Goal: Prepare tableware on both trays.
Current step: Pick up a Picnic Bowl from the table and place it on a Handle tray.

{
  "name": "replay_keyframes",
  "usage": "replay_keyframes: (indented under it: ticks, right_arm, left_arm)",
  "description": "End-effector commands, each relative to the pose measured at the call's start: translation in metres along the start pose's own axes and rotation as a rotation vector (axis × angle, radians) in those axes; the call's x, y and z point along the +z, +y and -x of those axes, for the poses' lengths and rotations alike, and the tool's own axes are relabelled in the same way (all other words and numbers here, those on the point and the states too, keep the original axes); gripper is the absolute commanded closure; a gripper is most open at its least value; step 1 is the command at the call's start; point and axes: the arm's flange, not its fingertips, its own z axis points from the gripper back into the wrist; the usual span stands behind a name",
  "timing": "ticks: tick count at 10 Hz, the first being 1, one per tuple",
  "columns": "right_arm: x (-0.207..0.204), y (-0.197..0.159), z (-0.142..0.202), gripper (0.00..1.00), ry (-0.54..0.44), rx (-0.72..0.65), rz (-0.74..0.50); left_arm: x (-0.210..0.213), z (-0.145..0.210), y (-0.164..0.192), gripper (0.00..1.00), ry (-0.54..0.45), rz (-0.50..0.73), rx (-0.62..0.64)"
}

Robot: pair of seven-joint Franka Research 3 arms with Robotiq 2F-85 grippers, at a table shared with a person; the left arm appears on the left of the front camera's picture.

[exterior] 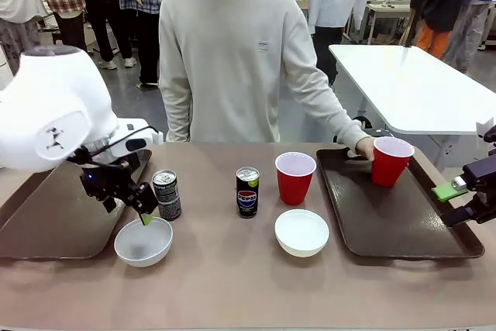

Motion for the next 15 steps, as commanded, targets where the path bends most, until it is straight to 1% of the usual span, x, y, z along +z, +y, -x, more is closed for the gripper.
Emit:
replay_keyframes:
  ticks: [1, 2, 3, 4, 5, 6, 7, 8, 9, 10, 11, 12, 13, 14, 15]
  right_arm:
    - [0.000, -0.001, 0.000, 0.00, -0.003, 0.001, -0.017]
    - [0.000, -0.001, 0.000, 0.00, -0.003, 0.001, -0.017]
    - [0.000, -0.001, 0.000, 0.00, -0.003, 0.001, -0.017]
    - [0.000, -0.001, 0.000, 0.00, -0.003, 0.001, -0.017]
    - [0.000, -0.001, 0.000, 0.00, -0.003, 0.001, -0.017]
    - [0.000, -0.001, 0.000, 0.00, -0.003, 0.001, -0.017]
    - [0.000, -0.001, 0.000, 0.00, -0.003, 0.001, -0.017]
    - [0.000, -0.001, 0.000, 0.00, -0.003, 0.001, -0.017]
    - [0.000, -0.001, 0.000, 0.00, -0.003, 0.001, -0.017]
    - [0.000, -0.001, 0.000, 0.00, -0.003, 0.001, -0.017]
    - [0.000, -0.001, 0.000, 0.00, -0.003, 0.001, -0.017]
    - [0.000, -0.001, 0.000, 0.00, -0.003, 0.001, -0.017]
    - [0.000, -0.001, 0.000, 0.00, -0.003, 0.001, -0.017]
    - [0.000, -0.001, 0.000, 0.00, -0.003, 0.001, -0.017]
    - [0.000, -0.001, 0.000, 0.00, -0.003, 0.001, -0.017]
  left_arm:
    - [-0.017, -0.007, -0.005, 0.00, 0.005, -0.074, 0.029]
    - [-0.023, -0.009, -0.004, 0.00, 0.019, -0.087, 0.027]
    - [-0.027, -0.010, -0.002, 0.00, 0.033, -0.074, 0.025]
    - [-0.030, -0.010, -0.001, 0.00, 0.046, -0.043, 0.014]
    - [-0.031, -0.008, -0.002, 0.03, 0.056, 0.005, -0.006]
    - [-0.031, -0.010, -0.002, 0.18, 0.066, 0.019, -0.009]
    - [-0.033, -0.009, -0.003, 0.21, 0.072, 0.024, -0.009]
    - [-0.035, -0.008, -0.003, 0.36, 0.091, 0.049, -0.022]
    - [-0.036, -0.007, -0.004, 0.39, 0.099, 0.055, -0.025]
    - [-0.037, -0.007, -0.005, 0.54, 0.109, 0.059, -0.031]
    - [-0.038, -0.007, -0.006, 0.57, 0.112, 0.059, -0.030]
    - [-0.039, -0.007, -0.006, 0.72, 0.115, 0.059, -0.024]
    - [-0.038, -0.007, -0.006, 0.75, 0.117, 0.059, -0.016]
    - [-0.035, -0.006, -0.006, 0.90, 0.125, 0.066, 0.001]
    - [-0.031, -0.004, -0.006, 0.93, 0.131, 0.076, 0.011]
